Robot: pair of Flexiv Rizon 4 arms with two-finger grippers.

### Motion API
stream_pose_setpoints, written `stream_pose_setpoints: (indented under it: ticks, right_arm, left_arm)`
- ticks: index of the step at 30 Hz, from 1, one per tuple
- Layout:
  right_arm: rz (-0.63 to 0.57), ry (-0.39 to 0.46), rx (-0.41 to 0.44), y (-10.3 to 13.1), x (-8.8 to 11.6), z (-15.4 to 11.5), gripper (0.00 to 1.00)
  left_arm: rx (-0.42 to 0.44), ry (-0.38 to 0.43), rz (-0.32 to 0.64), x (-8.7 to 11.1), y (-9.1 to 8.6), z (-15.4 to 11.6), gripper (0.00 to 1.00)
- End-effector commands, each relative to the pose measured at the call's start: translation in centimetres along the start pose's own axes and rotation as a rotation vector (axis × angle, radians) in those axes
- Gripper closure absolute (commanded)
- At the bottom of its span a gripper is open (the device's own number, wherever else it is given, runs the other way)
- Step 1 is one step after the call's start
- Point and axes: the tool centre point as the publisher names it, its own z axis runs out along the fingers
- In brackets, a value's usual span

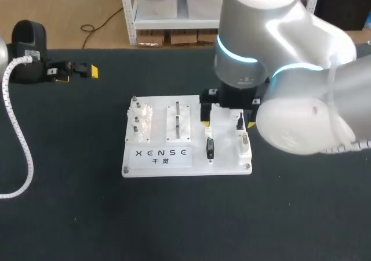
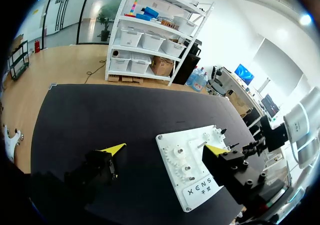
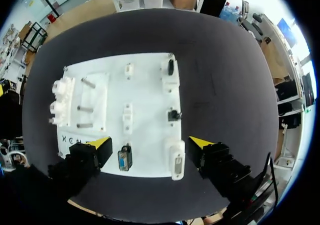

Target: Insert the USB connector, Ethernet cable, and multi-pin plug into their matching sockets one by one.

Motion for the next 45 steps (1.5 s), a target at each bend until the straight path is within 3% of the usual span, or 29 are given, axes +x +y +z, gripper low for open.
stream_pose_setpoints:
  ticks: [1,18,19,22,27,45]
  right_arm:
    - [-0.01,0.013,0.005,1.6,1.9,0.4,0.0]
    - [-0.035,0.097,0.021,3.8,4.3,2.7,0.0]
    - [-0.035,0.099,0.021,3.8,4.3,2.8,0.17]
    - [-0.015,0.127,-0.001,3.7,4.5,3.2,0.5]
    - [0.004,0.156,-0.018,3.5,4.5,4.0,0.56]
    - [0.011,0.148,-0.008,3.3,3.4,4.9,0.59]
  left_arm:
    - [0.0,0.0,0.0,0.0,0.0,0.0,0.0]
    - [0.0,0.0,0.0,0.0,0.0,0.0,0.0]
    - [0.0,0.0,0.0,0.0,0.0,0.0,0.0]
    - [0.0,0.0,0.0,0.0,0.0,0.0,0.0]
    - [0.0,0.0,0.0,0.0,0.0,0.0,0.0]
    - [0.0,0.0,0.0,0.0,0.0,0.0,0.0]
